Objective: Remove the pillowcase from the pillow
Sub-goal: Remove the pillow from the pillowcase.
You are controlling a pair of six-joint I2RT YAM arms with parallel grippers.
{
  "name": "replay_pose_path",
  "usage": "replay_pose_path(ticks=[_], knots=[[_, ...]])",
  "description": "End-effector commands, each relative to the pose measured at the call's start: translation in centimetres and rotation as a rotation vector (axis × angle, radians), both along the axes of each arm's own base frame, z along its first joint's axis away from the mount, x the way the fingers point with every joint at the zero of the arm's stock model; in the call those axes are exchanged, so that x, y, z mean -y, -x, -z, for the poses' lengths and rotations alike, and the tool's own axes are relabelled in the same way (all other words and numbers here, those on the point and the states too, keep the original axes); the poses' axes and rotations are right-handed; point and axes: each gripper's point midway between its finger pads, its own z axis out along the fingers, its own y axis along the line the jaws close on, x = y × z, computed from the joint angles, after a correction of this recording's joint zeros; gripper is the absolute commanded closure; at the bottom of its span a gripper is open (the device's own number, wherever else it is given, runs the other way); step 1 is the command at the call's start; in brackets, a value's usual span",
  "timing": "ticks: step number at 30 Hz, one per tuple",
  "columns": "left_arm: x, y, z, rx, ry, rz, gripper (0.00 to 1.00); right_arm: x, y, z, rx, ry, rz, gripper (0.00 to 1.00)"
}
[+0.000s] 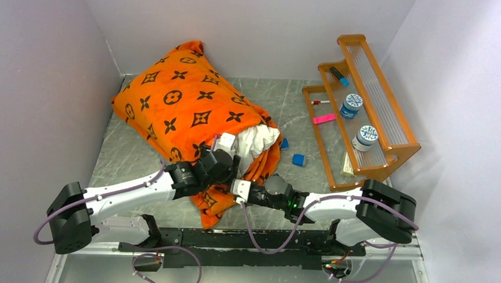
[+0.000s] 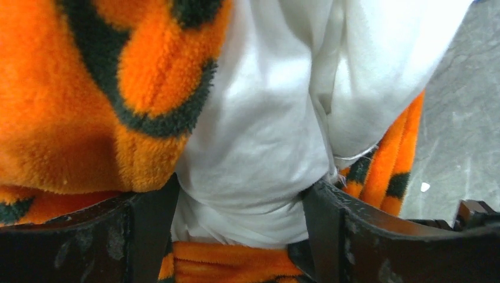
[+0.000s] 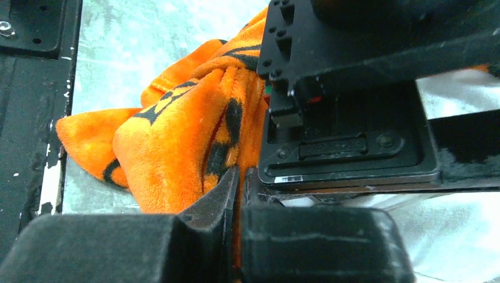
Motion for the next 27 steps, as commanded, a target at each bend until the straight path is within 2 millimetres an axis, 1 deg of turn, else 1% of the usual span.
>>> replay_pose_path(ticks=[1,3,5,7,9,10,14,20,24,27], knots=[[-0.4,-0.9,2.2,0.014,-0.052,-0.038,0.26,-0.5,4.6,0.7,-0.073,0.008,-0.191,1.00],[0.0,-1.2,2.2,0.018,-0.053,-0.029,0.35,-0.5,4.7,0.9,-0.073,0.013,-0.195,1.00],[0.5,-1.7,1.7,0.032,-0.047,-0.018,0.46,-0.4,4.8,1.2,-0.079,0.021,-0.201,1.00],[1.0,-2.5,0.7,0.053,-0.032,-0.013,0.72,-0.2,4.9,1.5,-0.083,0.029,-0.201,1.00],[1.4,-3.5,-0.4,0.070,-0.004,-0.007,0.90,0.1,5.0,1.6,-0.084,0.036,-0.201,1.00],[1.7,-4.0,-1.0,0.075,0.019,-0.001,0.94,0.2,5.0,1.7,-0.083,0.039,-0.201,1.00],[2.8,-6.2,-3.6,0.094,0.132,0.023,0.95,0.7,5.1,1.9,-0.082,0.051,-0.195,1.00],[4.6,-8.9,-6.9,0.089,0.302,0.067,0.95,1.4,5.1,2.4,-0.073,0.082,-0.190,1.00],[4.9,-11.2,-8.7,0.109,0.369,0.045,0.95,1.6,5.4,1.6,-0.065,0.076,-0.199,1.00],[5.1,-13.1,-10.9,0.145,0.428,0.031,0.95,1.8,5.5,0.9,-0.046,0.091,-0.203,1.00]])
